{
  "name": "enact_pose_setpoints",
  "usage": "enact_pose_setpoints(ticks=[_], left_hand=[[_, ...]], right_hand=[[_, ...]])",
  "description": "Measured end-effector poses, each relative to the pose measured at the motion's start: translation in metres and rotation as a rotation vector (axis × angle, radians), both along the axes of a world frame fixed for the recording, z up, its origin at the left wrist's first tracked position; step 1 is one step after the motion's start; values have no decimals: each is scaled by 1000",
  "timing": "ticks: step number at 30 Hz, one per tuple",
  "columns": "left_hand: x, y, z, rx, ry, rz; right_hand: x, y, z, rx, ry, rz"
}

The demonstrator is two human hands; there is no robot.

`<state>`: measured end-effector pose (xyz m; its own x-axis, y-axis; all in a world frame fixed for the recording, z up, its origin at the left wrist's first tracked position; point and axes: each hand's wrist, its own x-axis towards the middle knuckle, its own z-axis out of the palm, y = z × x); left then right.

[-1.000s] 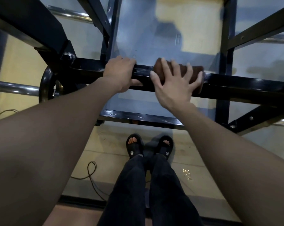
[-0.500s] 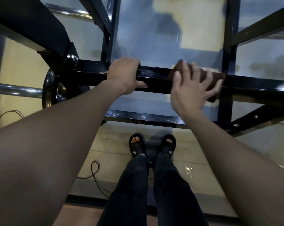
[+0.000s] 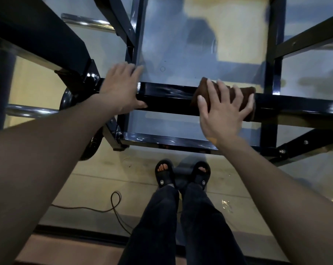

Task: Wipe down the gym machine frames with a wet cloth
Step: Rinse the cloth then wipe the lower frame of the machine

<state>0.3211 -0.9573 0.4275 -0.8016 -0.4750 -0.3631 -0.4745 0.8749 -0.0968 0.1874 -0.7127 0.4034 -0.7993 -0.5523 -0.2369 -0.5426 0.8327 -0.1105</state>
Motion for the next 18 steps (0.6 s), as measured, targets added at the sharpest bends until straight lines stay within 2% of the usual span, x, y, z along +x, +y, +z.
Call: enact_pose_setpoints(ticks=[3,8,13,16,18], left_hand=[[10,-14,2,86,-68,112],[8,-7,3,124,-40,164],[10,-8,1,125,-50,170],[9,-8,-3,73,-80,132],[11,-10,-5,52,-76,132]], right_hand=[[20,-39,0,-17,-19,-26],[61,-100,0,-15,-66,180],[32,-59,2,-46,-22,322],[10,-16,1,-55,50,197],[12,-16,0,-44,62,145]])
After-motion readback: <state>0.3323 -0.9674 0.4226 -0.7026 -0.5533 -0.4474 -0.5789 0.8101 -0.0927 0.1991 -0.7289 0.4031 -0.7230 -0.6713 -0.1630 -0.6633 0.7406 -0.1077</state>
